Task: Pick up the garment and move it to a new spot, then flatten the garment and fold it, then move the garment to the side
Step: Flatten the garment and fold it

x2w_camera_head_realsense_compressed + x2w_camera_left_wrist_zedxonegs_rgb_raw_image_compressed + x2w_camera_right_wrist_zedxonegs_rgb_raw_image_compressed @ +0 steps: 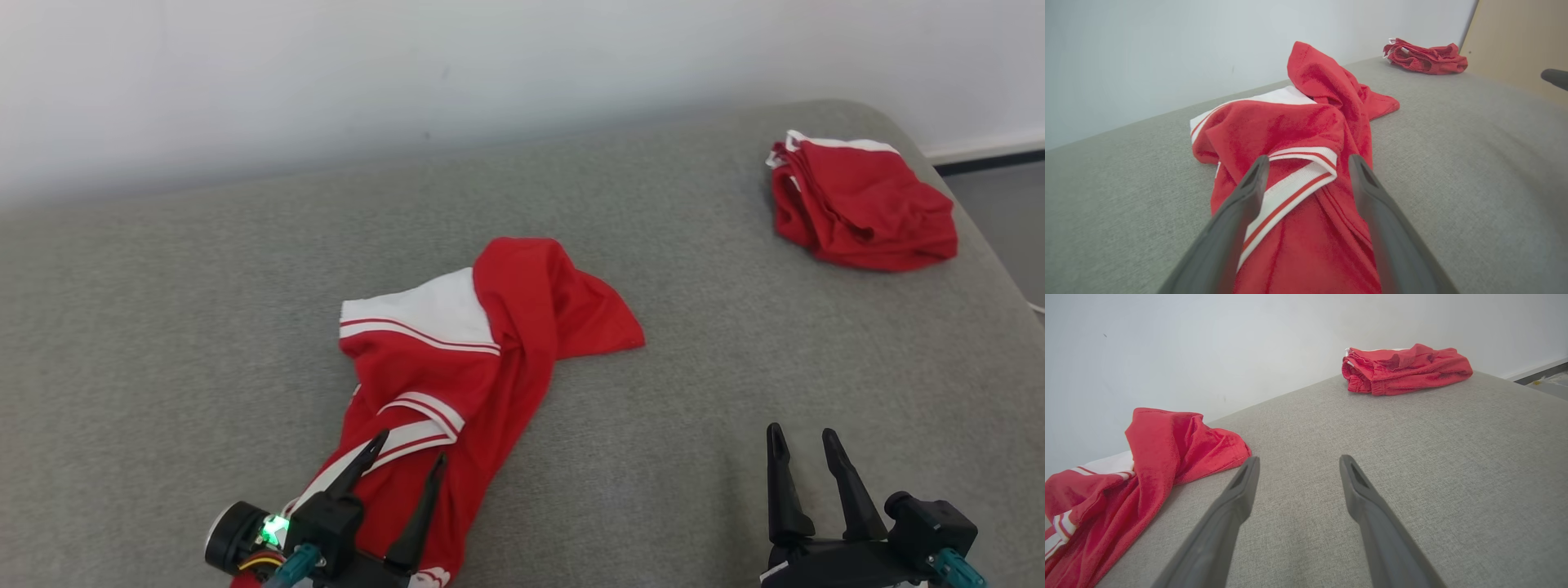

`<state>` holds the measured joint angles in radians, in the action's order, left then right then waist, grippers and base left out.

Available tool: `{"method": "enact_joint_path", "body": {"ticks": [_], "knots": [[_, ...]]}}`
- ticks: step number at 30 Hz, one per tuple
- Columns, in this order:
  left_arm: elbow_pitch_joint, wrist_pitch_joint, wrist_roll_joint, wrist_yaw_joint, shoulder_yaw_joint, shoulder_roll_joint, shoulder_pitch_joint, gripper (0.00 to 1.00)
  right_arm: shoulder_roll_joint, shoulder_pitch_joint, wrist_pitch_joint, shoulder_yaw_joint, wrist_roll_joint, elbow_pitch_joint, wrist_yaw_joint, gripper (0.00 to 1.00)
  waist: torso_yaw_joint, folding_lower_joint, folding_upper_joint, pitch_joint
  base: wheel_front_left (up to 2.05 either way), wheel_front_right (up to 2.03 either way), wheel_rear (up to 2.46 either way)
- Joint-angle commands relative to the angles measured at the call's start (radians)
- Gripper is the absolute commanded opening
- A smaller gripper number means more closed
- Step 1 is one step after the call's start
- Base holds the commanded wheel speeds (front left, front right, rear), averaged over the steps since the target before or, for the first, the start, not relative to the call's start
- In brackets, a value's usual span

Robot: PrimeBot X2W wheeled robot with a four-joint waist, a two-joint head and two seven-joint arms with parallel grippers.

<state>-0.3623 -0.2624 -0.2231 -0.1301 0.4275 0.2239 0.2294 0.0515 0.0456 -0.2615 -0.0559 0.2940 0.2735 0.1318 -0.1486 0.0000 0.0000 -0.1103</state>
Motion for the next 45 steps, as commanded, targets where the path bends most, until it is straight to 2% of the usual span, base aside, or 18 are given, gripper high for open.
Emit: {"method": "enact_joint_path", "body": {"ticks": [1, 14, 15, 16, 17, 18, 21, 25, 34, 37, 38, 45], "knots": [[-0.018, -0.002, -0.011, 0.001, 0.004, 0.007, 0.02, 1.0, -0.003, 0.006, -0.005, 0.003, 0.004, 0.002, -0.003, 1.0, -0.038, 0.0, 0.0, -0.031, 0.0, 0.0, 0.0], [-0.25, 0.0, -0.105, 0.001, 0.102, 0.029, 0.164, 1.0, -0.003, 0.02, -0.005, 0.01, 0.024, -0.004, -0.003, 1.0, -0.111, 0.0, 0.0, -0.07, 0.0, 0.0, 0.0], [-0.261, 0.0, -0.11, 0.001, 0.096, 0.027, 0.178, 0.89, -0.003, 0.021, -0.005, 0.009, 0.023, -0.005, -0.003, 1.0, -0.112, 0.0, 0.0, -0.071, 0.0, 0.0, 0.0], [-0.273, -0.001, -0.109, 0.002, 0.092, 0.026, 0.189, 0.52, -0.003, 0.021, -0.005, 0.007, 0.023, -0.005, -0.003, 1.0, -0.113, 0.0, 0.0, -0.073, 0.0, 0.0, 0.0], [-0.285, -0.001, -0.1, 0.002, 0.096, 0.027, 0.198, 0.35, -0.003, 0.023, -0.005, 0.006, 0.023, -0.005, -0.003, 1.0, -0.113, 0.0, 0.0, -0.074, 0.0, 0.0, 0.0], [-0.295, -0.002, -0.092, 0.003, 0.101, 0.027, 0.206, 0.0, -0.003, 0.023, -0.005, 0.003, 0.022, -0.005, -0.003, 1.0, -0.113, 0.0, 0.0, -0.074, 0.0, 0.0, 0.0], [-0.304, -0.003, -0.081, 0.005, 0.098, 0.03, 0.239, 0.0, -0.003, 0.025, -0.005, -0.002, 0.021, -0.008, -0.003, 1.0, -0.106, 0.0, 0.0, -0.077, 0.0, 0.0, 0.0], [-0.217, -0.003, -0.095, 0.004, 0.05, 0.052, 0.277, 0.0, -0.003, 0.024, -0.005, -0.008, 0.018, -0.009, -0.003, 1.0, -0.08, 0.0, 0.0, -0.077, 0.0, 0.0, 0.0], [-0.112, 0.026, -0.119, 0.001, -0.017, 0.211, 0.386, 0.0, -0.003, 0.037, -0.005, 0.006, 0.021, -0.006, -0.003, 1.0, -0.057, 0.0, 0.0, -0.091, 0.0, 0.0, 0.0], [-0.128, 0.055, -0.142, 0.001, -0.046, 0.259, 0.418, 0.0, -0.003, 0.046, -0.005, 0.008, 0.02, -0.004, -0.003, 1.0, -0.066, 0.0, 0.0, -0.106, 0.0, 0.0, 0.0], [-0.151, 0.07, -0.151, 0.001, -0.061, 0.294, 0.437, 0.0, -0.003, 0.052, -0.005, 0.007, 0.019, -0.001, -0.003, 1.0, -0.076, 0.0, 0.0, -0.119, 0.0, 0.0, 0.0], [-0.281, 0.086, -0.175, 0.003, -0.09, 0.344, 0.47, 0.0, -0.003, 0.067, -0.005, 0.001, 0.018, 0.004, -0.003, 1.0, -0.097, 0.0, 0.0, -0.149, 0.0, 0.0, 0.0]]}}
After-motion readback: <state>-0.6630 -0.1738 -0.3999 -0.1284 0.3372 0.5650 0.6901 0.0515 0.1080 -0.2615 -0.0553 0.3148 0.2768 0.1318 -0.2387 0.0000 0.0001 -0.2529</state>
